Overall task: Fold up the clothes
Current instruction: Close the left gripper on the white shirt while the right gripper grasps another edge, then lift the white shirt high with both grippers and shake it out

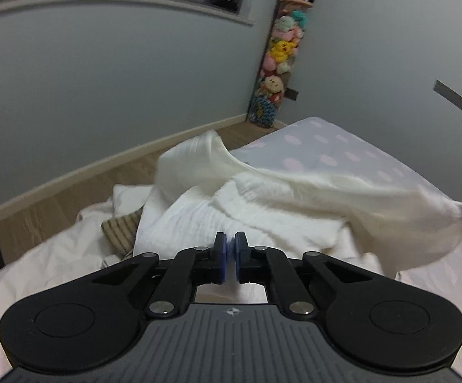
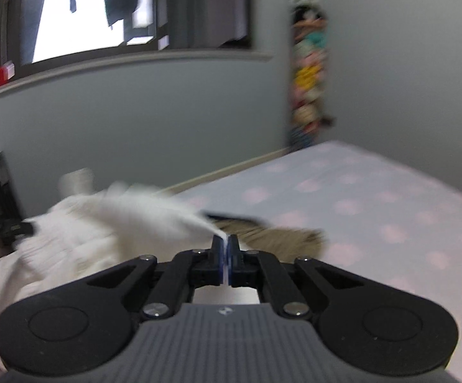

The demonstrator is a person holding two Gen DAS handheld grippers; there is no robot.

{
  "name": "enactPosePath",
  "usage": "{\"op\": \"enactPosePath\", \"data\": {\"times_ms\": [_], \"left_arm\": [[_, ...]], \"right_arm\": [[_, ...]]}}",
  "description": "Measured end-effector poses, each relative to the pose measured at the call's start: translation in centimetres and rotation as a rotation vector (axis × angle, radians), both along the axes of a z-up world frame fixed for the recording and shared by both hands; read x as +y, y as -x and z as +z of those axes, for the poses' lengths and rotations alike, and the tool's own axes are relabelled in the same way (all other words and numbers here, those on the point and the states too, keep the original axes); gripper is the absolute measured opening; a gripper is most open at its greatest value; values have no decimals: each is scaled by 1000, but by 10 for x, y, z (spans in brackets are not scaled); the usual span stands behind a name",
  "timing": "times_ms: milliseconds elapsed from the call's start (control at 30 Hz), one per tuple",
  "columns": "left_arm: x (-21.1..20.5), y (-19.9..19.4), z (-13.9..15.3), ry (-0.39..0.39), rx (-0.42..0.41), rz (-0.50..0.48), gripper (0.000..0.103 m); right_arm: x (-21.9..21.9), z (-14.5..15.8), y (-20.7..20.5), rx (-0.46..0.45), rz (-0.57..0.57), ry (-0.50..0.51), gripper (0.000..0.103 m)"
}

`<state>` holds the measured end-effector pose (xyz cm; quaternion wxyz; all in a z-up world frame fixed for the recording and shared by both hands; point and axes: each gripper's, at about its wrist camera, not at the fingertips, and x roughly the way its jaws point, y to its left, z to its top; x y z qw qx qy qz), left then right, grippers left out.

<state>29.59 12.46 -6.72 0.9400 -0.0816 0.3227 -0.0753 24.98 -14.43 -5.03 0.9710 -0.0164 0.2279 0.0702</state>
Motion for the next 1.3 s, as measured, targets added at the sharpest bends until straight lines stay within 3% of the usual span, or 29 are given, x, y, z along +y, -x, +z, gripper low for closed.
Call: {"op": "enactPosePath", "data": {"times_ms": [200, 367, 467, 533, 667, 733, 867, 1033, 1133, 1200, 1300], "left_arm": [[-46, 42, 49, -37, -78, -135, 3], [-122, 92, 82, -54, -93, -373, 3], [-185, 123, 79, -106, -37, -555, 3], [-225, 136, 63, -134, 28, -678, 3], [-291, 158, 38, -225, 80, -835, 5], [-316, 164, 29, -250, 93, -906, 12], [-359, 185, 8, -385, 21, -1056, 24], [-398, 199, -25, -534, -11, -1200, 32], [-412, 203, -43, -631, -36, -1270, 43], [-418, 206, -54, -707, -72, -1324, 46], [-429, 200, -73, -725, -22, -1364, 49]], "right_arm": [[-95, 52, 80, -131, -220, 44, 2], [-177, 90, 174, -214, -396, 72, 2], [-222, 90, 238, -195, -509, 80, 2], [-251, 74, 277, -146, -591, 92, 2], [-307, 10, 348, 30, -746, 27, 3], [-318, -29, 374, 121, -801, -10, 3], [-344, -88, 411, 201, -883, -115, 3], [-348, -126, 411, 194, -886, -204, 3], [-352, -140, 409, 187, -856, -226, 3], [-355, -148, 403, 184, -841, -234, 3], [-358, -158, 394, 188, -828, -237, 3]]}}
